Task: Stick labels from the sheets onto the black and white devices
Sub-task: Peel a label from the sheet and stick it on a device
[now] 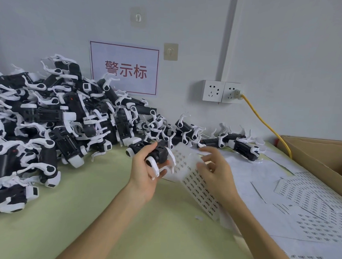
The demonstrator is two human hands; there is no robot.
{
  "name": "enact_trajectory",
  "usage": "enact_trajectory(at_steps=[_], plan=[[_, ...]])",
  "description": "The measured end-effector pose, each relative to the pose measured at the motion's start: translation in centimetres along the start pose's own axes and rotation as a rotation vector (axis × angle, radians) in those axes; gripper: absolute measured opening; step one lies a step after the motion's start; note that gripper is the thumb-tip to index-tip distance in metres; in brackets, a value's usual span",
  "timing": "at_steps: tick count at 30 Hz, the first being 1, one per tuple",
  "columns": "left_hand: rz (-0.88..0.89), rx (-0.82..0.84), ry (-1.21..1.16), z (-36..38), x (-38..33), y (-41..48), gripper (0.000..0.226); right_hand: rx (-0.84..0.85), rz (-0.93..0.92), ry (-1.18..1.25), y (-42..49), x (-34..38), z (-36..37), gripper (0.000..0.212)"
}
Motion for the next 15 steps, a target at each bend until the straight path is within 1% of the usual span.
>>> enact_trajectory(at_steps=[1, 3, 4, 7, 8, 10, 12, 13, 15], plan=[[-0.014, -0.011, 0.017, -0.1, 0.2, 0.1, 0.050, -0.038, 0.012, 0.079, 0.0, 0.1, -0.8, 0.039], [-0.037, 0.014, 0.022, 0.1, 0.5, 0.1, 0.028, -0.112, 0.028, 0.144, 0.1, 0.1, -1.9, 0.036], [-0.049, 0.046, 0.017, 0.4, 0.6, 0.0, 0.026, -0.140, 0.044, 0.152, 0.1, 0.0, -2.2, 0.036], [-0.124, 0.180, -0.014, 1.9, 1.1, -0.9, 0.054, -0.149, 0.076, 0.247, 0.3, -0.1, -2.3, 0.040], [-0.141, 0.229, -0.027, 2.5, 1.2, -1.1, 0.056, -0.127, 0.079, 0.277, 0.3, 0.0, -2.1, 0.041], [-0.156, 0.331, -0.026, 3.5, 1.6, -1.7, 0.046, -0.061, 0.079, 0.291, 0.2, 0.2, -1.5, 0.037], [-0.133, 0.392, 0.005, 4.0, 1.8, -2.0, 0.036, -0.025, 0.052, 0.231, 0.2, 0.3, -0.9, 0.030], [-0.115, 0.404, 0.025, 4.1, 1.8, -2.0, 0.035, -0.020, 0.027, 0.172, 0.1, 0.5, -0.7, 0.026], [-0.090, 0.403, 0.056, 4.1, 1.7, -2.1, 0.042, -0.017, -0.024, 0.054, 0.0, 0.8, -0.4, 0.024]])
Point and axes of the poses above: each hand's wrist, its own y-axis towards the middle knuckle, its own z-axis out of the palm, x = y × z, the point moved 8 cm from there along y, towards the middle knuckle, and after that the axes turned 5 degrees about z, right-handed, at the moved point
